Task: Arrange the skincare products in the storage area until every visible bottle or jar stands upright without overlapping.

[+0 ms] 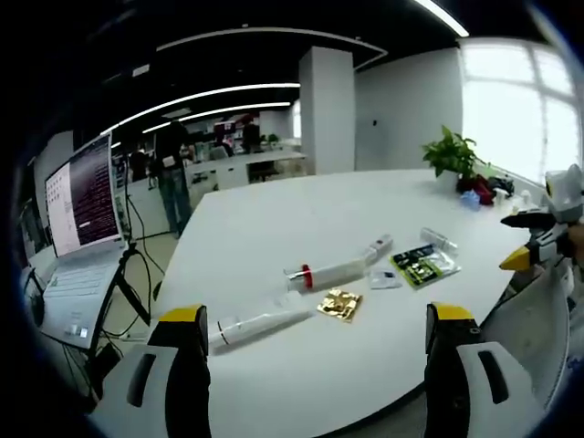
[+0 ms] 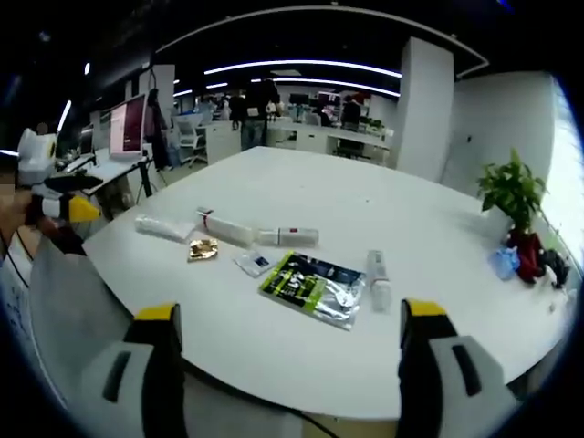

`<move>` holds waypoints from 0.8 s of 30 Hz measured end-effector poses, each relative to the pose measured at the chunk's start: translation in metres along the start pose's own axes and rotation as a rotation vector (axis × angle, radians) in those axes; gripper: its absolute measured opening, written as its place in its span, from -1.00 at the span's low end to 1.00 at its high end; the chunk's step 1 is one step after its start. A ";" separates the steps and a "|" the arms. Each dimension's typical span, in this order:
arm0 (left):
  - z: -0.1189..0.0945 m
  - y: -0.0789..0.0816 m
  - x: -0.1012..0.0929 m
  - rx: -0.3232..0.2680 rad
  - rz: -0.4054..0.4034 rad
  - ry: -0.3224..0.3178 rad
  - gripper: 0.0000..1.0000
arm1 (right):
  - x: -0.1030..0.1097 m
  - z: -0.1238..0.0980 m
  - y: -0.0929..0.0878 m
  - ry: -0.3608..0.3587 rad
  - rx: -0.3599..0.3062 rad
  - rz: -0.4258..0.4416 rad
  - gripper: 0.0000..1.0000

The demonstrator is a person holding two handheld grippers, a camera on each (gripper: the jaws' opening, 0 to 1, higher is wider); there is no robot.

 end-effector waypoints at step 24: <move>-0.005 -0.003 0.002 -0.008 0.004 -0.020 0.94 | 0.004 -0.009 0.000 -0.020 -0.007 -0.006 0.99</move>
Point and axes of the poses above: the point that each gripper's makers call its tool centre point, and the gripper's own axes: z roughly forward along the fingers, x roughly to its left, y roughly out of its top, the point moved 6 cm from there along -z, roughly backward along the fingers, and after that the axes turned 7 degrees about z, right-handed, at the moved point
